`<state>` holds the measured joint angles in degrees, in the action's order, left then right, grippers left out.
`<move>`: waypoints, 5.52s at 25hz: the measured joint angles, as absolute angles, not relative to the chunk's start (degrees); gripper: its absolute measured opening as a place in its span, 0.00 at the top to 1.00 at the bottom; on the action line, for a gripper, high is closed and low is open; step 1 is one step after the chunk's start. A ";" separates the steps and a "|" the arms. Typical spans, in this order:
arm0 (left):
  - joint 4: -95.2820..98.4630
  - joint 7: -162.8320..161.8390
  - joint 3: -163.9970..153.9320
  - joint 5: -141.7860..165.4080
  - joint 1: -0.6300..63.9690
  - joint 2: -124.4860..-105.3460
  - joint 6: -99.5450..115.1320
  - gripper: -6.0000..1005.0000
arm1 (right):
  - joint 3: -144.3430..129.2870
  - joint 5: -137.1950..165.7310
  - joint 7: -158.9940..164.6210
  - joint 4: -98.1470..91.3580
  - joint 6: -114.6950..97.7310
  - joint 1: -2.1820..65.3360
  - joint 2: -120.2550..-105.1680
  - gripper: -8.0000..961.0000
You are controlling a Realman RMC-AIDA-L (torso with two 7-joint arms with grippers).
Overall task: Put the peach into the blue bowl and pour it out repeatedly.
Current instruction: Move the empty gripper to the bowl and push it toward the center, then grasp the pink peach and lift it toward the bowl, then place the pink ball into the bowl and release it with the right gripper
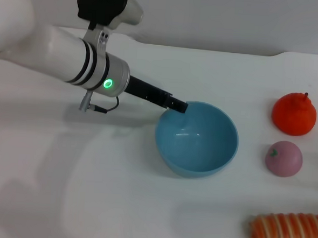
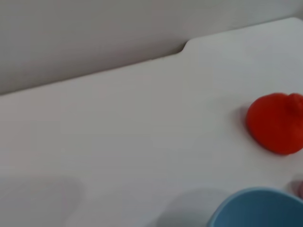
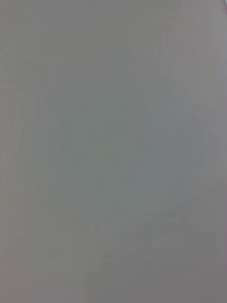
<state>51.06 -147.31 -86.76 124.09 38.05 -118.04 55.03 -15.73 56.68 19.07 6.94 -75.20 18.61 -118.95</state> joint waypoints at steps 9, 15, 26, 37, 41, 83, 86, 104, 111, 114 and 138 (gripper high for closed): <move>45.58 -147.35 -90.38 123.87 38.74 -118.45 52.08 0.18 | -15.73 56.68 19.07 6.66 -74.21 18.64 -118.92 0.41; 45.05 -147.79 -97.00 123.56 38.92 -118.60 47.07 0.21 | -15.73 56.69 19.07 6.65 -73.70 18.64 -118.92 0.42; 45.02 -147.67 -100.40 122.41 39.78 -118.49 44.70 0.30 | -15.73 56.69 19.49 6.71 -73.62 18.45 -118.93 0.45; 44.61 -147.37 -101.08 122.67 39.78 -118.38 43.94 0.70 | -16.52 57.29 19.44 6.43 -70.86 19.92 -118.93 0.47; 44.77 -147.35 -101.07 122.75 39.95 -118.29 44.31 0.80 | -16.53 57.30 19.44 6.53 -71.12 20.04 -118.98 0.48; 46.54 -152.62 -81.95 145.28 52.02 -118.48 51.28 1.00 | -30.09 142.67 129.61 -40.37 -78.96 31.58 -116.82 0.56; 46.48 -152.64 -82.87 145.27 51.67 -118.57 50.82 1.00 | -30.58 142.59 129.37 -38.24 -75.30 31.71 -117.11 0.56; 46.59 -152.67 -83.41 145.10 50.78 -118.56 50.66 1.00 | -31.07 139.72 125.44 -37.70 -71.11 31.79 -118.39 0.75; 46.54 -152.67 -83.40 145.12 50.74 -118.55 50.54 1.00 | -31.20 130.75 121.53 -42.77 -76.91 30.69 -118.31 0.95; 46.49 -152.96 -83.78 145.10 51.27 -118.59 51.02 1.00 | -31.79 125.77 121.57 -48.00 -83.30 31.19 -118.42 0.94; 46.73 -155.43 -90.88 139.32 53.12 -118.91 55.88 1.00 | -51.36 116.20 123.99 -44.31 -78.34 41.10 -118.80 0.72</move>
<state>46.73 -155.43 -90.88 139.32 53.12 -118.91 55.88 -51.36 116.20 124.00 -44.31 -78.34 41.10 -118.80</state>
